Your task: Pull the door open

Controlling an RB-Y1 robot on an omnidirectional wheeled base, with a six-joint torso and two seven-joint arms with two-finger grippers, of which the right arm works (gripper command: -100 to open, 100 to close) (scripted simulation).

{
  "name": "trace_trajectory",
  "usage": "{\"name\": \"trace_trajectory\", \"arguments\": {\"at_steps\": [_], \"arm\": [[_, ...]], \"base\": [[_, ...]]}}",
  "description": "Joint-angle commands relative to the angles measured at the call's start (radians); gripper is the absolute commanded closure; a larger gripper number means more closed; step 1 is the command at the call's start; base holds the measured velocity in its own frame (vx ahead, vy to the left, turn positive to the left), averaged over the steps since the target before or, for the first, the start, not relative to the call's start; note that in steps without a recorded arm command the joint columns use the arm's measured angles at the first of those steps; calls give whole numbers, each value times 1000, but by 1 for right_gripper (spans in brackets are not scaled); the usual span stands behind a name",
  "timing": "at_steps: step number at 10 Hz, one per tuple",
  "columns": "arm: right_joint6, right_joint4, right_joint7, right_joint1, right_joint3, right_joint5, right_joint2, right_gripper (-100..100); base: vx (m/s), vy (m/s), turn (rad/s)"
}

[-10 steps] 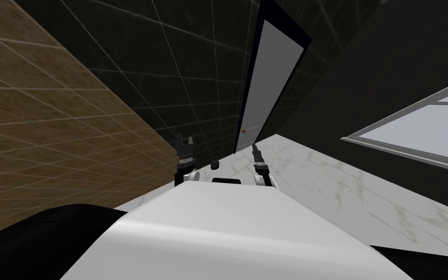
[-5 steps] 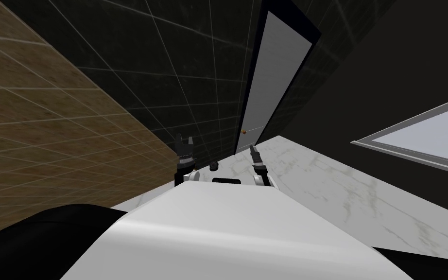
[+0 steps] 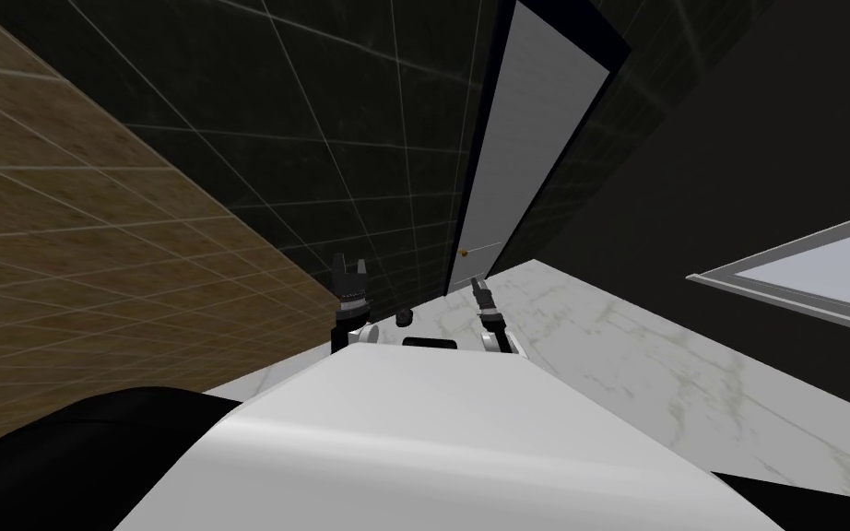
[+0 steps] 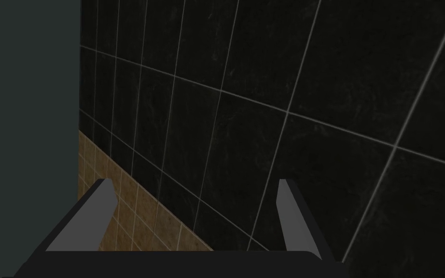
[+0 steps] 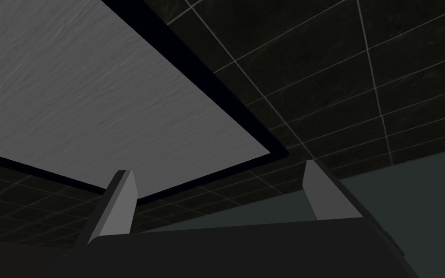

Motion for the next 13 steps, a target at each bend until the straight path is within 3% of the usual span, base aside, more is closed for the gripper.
{"name": "trace_trajectory", "arguments": {"at_steps": [1,13], "arm": [[-11,33,22,-12,-2,4,-2,-100],[-70,314,227,-120,-17,45,-34,-100]], "base": [[50,-36,43],[81,-79,66]]}}
